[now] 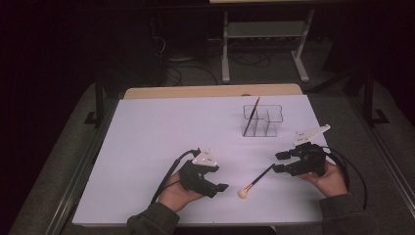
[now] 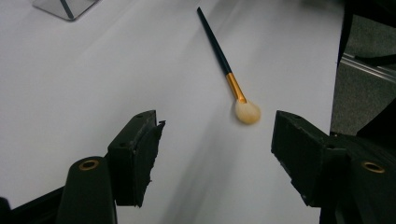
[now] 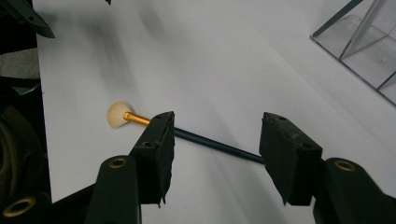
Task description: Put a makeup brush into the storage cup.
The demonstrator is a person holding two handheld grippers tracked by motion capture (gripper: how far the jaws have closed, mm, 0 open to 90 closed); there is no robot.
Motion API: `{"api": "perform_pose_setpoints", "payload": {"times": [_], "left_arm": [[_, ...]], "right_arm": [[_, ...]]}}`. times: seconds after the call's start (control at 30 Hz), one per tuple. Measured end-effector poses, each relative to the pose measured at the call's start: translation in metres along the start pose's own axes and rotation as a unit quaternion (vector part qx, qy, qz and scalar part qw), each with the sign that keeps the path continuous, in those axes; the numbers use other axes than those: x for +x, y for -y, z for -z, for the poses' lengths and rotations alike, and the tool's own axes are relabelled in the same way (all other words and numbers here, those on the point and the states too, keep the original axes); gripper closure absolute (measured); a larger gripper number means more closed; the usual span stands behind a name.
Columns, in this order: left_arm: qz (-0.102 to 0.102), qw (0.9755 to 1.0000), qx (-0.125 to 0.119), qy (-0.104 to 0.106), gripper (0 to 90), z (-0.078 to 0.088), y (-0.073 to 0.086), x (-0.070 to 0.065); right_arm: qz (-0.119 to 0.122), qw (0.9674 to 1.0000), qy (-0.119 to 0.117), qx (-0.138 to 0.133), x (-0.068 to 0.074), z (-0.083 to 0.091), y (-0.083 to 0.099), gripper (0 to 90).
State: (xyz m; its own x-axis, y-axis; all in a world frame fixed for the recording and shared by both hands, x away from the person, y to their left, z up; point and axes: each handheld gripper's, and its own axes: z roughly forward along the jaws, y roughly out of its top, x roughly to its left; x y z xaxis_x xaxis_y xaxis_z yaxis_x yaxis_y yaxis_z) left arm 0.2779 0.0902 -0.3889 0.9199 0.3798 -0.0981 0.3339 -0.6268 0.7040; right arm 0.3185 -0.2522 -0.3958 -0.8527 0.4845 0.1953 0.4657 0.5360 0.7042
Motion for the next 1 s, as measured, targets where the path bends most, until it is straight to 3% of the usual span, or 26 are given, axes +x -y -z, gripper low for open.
{"api": "perform_pose_setpoints", "payload": {"times": [0.2,0.93,1.0], "left_arm": [[0.006,1.0000,0.005,0.000,32.8,-0.010,-0.010,-0.001],[-0.002,0.9993,0.039,0.001,38.5,-0.045,-0.034,-0.009],[0.006,0.9992,0.038,0.003,39.4,-0.048,-0.036,-0.011]], "right_arm": [[-0.002,1.0000,0.004,0.000,-0.002,0.000,0.003,43.3],[-0.003,1.0000,0.009,0.001,-0.004,0.002,0.007,42.1],[-0.003,1.0000,0.009,0.001,-0.004,0.002,0.007,42.0]]}}
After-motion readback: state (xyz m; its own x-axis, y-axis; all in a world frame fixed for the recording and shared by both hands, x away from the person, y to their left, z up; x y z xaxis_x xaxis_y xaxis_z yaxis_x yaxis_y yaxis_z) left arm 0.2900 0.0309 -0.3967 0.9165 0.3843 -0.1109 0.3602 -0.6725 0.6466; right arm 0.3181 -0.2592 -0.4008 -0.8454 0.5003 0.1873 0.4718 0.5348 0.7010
